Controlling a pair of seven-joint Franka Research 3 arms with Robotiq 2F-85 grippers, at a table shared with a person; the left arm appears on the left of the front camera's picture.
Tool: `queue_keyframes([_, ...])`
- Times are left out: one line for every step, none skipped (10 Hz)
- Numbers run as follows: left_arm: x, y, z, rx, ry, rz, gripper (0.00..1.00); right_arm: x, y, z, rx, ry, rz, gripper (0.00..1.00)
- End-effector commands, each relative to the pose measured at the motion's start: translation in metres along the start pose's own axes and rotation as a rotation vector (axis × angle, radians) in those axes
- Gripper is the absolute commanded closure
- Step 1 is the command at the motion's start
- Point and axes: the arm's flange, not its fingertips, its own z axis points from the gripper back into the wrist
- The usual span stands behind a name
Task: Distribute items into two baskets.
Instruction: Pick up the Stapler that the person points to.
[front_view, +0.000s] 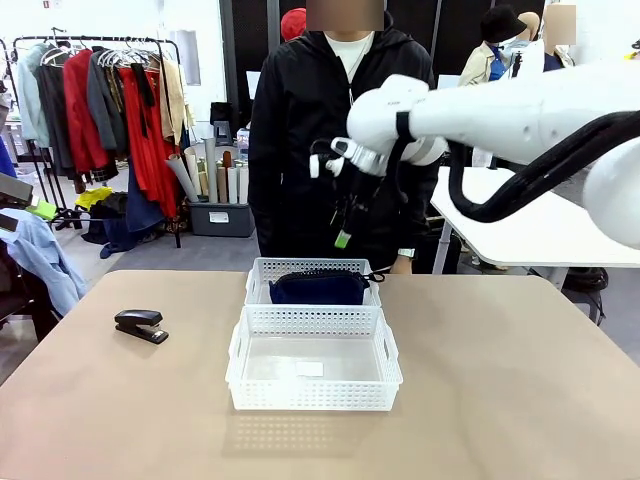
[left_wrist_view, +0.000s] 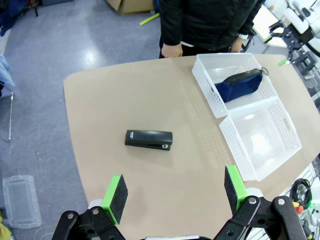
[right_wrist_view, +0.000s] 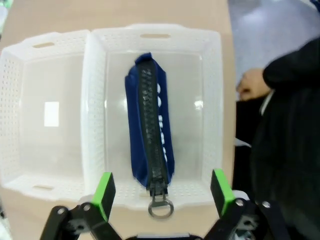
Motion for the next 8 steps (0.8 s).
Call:
queue_keyframes([0.000,0.001,0.000,-0.010,-0.003,-0.002,0.00,-0.039,0.033,0.033,-0.033,-0.011,-0.070,0.00])
queue_keyframes([0.000,0.001,0.000,-0.010,-0.003,-0.002,0.00,-0.054,0.037,0.058,-0.056,-0.014,-0.078,0.00])
queue_keyframes([0.000,0.001,0.000,-0.010,-0.003,-0.002,0.00,-0.070,0.041,0.083,-0.082,-0.010,-0.105,0.00])
queue_keyframes([0.000,0.001,0.000,-0.010,-0.003,-0.002,0.00,-0.087,0.050,0.105,-0.083,-0.002,-0.120,0.00])
queue_keyframes([0.000,0.001,0.000,-0.010,-0.003,-0.002,0.00,-0.107,0.058,0.130,-0.065,-0.010,-0.150,0.00])
queue_keyframes([0.000,0.001,0.000,-0.010,-0.003,-0.002,0.00,-0.123,0.066,0.150,-0.081,-0.014,-0.188,0.00])
queue_keyframes([0.000,0.001,0.000,-0.010,-0.003,-0.002,0.00,-0.139,0.076,0.165,-0.058,-0.020,-0.205,0.00])
queue_keyframes([0.000,0.001,0.000,-0.010,-0.003,-0.002,0.00,-0.156,0.087,0.175,0.006,-0.035,-0.207,0.00])
